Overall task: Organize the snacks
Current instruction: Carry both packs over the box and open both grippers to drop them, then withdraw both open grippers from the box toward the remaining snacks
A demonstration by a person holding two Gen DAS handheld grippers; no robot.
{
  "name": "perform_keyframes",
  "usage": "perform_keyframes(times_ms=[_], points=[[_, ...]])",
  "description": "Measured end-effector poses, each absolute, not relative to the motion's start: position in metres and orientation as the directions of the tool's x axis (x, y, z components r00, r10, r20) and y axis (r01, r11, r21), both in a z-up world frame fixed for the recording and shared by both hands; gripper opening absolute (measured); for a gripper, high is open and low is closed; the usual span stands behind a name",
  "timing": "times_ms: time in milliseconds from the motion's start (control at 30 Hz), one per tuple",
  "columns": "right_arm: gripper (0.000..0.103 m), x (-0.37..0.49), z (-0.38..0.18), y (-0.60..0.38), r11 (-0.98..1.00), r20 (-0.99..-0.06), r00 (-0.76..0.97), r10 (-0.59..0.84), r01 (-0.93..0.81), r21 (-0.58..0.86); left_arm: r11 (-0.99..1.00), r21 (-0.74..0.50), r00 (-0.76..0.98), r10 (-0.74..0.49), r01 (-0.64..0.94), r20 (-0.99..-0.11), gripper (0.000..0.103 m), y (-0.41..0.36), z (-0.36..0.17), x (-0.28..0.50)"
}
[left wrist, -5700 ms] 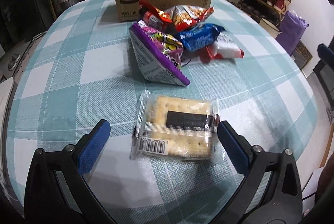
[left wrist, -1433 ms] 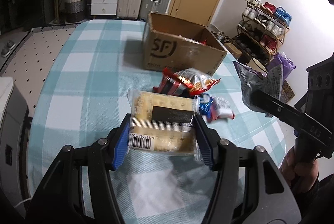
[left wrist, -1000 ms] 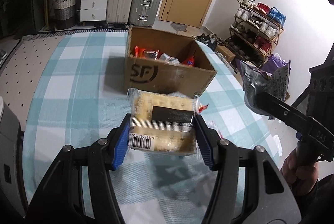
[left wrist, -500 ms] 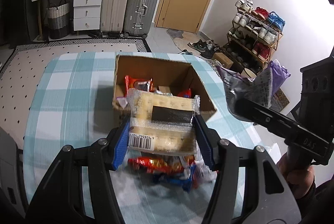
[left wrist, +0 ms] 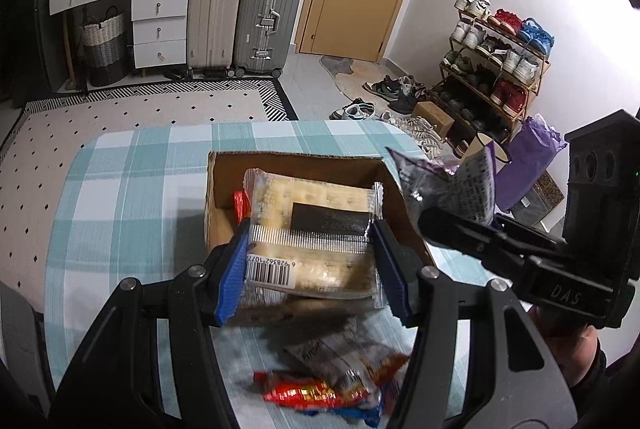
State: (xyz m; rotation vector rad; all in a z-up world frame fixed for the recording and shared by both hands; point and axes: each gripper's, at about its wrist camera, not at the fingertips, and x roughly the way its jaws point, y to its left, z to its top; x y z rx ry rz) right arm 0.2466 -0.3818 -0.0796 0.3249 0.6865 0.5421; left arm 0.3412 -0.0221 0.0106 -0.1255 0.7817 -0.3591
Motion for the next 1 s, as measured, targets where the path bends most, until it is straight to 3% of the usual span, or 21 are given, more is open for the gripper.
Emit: perform_keyframes(times_ms=[367,533,867,1000], points=[[0.051,0.287,-0.108,-0.374,0.83,-0.554,0.623,0.553,-0.351,0.434,0.924,-0.277,0.633,-0.383,0.265,-0.672,0.056,-0.025,-0.014,0.386],[0.079,0.289,-0.113,-0.373,0.845,-0.559,0.637,0.531,-0.357,0.397,0.936,-0.252,0.657,-0.352,0.245,-0.667,0.068,-0.022,-0.015,0.39],[0.079,0.262,-0.099,-0.393,0.857,-0.522,0.685,0.508,-0.346,0.382,0.946,-0.232,0.665,-0.325,0.228,-0.672,0.071,-0.014,-0.012,0.361],[0.081,0.244,-0.089,-0.394,0.858,-0.505,0.698,0.508,-0.356,0.371,0.952,-0.219,0.677,-0.307,0.215,-0.669,0.078,-0.012,-0.008,0.343]])
